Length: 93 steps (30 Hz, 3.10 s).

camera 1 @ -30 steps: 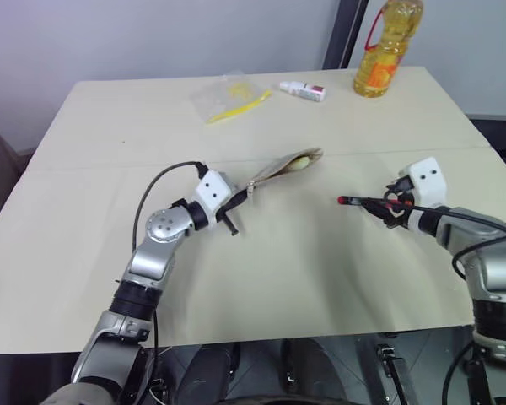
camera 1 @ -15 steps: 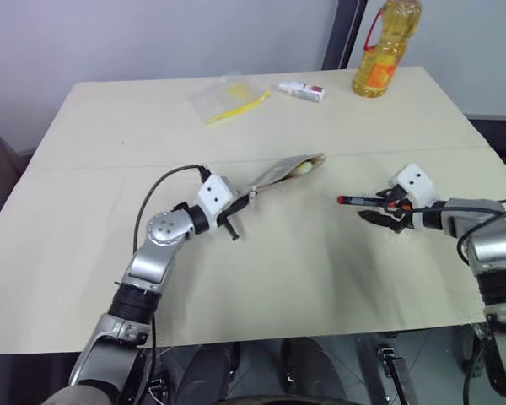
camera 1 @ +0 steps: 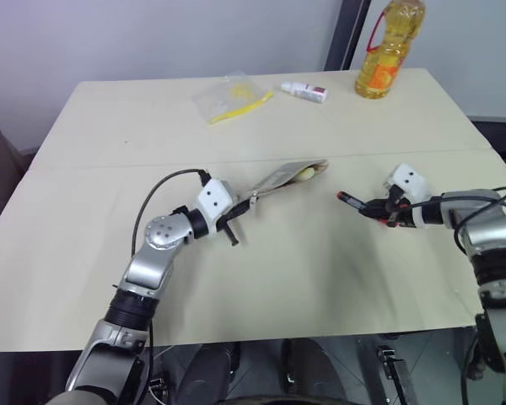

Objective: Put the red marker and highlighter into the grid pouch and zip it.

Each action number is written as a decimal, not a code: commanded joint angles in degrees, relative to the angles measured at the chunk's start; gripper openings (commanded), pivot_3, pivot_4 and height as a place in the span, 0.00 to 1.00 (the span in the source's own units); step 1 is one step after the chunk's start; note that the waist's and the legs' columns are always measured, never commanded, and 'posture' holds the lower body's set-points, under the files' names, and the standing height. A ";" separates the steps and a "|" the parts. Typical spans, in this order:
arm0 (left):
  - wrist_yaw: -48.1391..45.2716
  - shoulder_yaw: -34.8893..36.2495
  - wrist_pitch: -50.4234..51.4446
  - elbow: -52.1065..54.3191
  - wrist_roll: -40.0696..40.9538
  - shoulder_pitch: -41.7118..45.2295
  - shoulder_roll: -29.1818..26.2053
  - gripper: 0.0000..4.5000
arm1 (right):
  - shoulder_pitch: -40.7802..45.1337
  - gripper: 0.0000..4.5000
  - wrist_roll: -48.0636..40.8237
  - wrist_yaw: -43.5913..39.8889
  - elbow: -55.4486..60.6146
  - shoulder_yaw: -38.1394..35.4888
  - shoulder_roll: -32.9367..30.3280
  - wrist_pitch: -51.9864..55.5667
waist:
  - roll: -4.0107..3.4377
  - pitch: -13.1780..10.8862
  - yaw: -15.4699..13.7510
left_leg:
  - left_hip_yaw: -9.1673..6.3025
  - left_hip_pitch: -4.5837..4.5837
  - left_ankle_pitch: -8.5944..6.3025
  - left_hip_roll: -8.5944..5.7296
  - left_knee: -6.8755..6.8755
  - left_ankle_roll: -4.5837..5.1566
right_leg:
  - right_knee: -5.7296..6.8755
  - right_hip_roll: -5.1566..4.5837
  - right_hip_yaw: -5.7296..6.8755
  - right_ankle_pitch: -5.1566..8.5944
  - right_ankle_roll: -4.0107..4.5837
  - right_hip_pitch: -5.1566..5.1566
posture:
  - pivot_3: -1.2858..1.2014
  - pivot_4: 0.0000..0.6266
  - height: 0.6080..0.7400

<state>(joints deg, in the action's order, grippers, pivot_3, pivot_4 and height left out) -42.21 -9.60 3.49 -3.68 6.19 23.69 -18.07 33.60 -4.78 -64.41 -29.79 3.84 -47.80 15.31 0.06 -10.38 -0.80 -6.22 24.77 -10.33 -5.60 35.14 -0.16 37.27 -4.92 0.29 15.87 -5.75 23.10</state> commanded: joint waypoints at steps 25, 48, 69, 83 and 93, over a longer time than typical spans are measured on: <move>-7.10 -1.81 -1.57 0.95 1.19 3.76 -1.08 0.00 | -16.85 0.06 0.45 16.15 55.68 -6.71 -6.38 17.29 | -0.04 0.00 0.04 | 0.02 0.07 0.00 -0.01 0.02 0.00 | 0.01 -0.05 -0.01 0.01 0.01 0.07 | 0.52 0.24 1.00; -8.67 -3.99 -3.46 2.06 -0.60 3.60 -2.40 0.00 | -9.43 0.06 9.18 13.41 55.46 4.55 -7.92 10.12 | -0.04 0.00 0.08 | 0.02 0.06 0.00 -0.01 0.02 0.00 | 0.01 -0.04 -0.01 0.01 0.01 0.08 | 0.52 0.24 1.00; -8.45 -2.25 -2.53 1.35 0.76 3.39 -2.07 0.00 | -8.82 0.06 6.64 9.96 55.81 -2.37 -9.30 12.56 | -0.03 0.00 0.04 | 0.02 0.06 0.00 -0.01 0.03 0.00 | 0.01 -0.04 -0.01 0.01 0.01 0.07 | 0.52 0.24 1.00; -8.41 -1.86 -2.29 1.41 0.95 3.21 -2.26 0.00 | -12.68 0.06 2.32 7.97 59.43 -3.84 -11.21 13.59 | -0.03 0.00 0.07 | 0.02 0.06 0.00 0.00 0.02 0.00 | 0.02 -0.04 -0.01 0.01 0.01 0.08 | 0.52 0.24 1.00; -8.46 -2.08 -2.04 1.79 1.08 3.35 -1.99 0.00 | -11.41 0.06 4.12 10.25 60.55 1.34 -8.99 14.70 | -0.03 0.00 0.07 | 0.02 0.06 0.00 0.00 0.03 0.00 | 0.01 -0.05 -0.01 0.01 0.01 0.08 | 0.52 0.24 1.00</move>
<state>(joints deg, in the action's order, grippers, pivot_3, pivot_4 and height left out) -50.70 -12.51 1.89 -4.28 5.78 26.60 -20.12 20.75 -1.28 -54.92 29.90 5.67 -57.08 30.50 0.03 -10.38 -0.73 -6.20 24.83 -10.33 -5.60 35.18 -0.16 37.28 -4.97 0.28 15.88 -5.74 23.18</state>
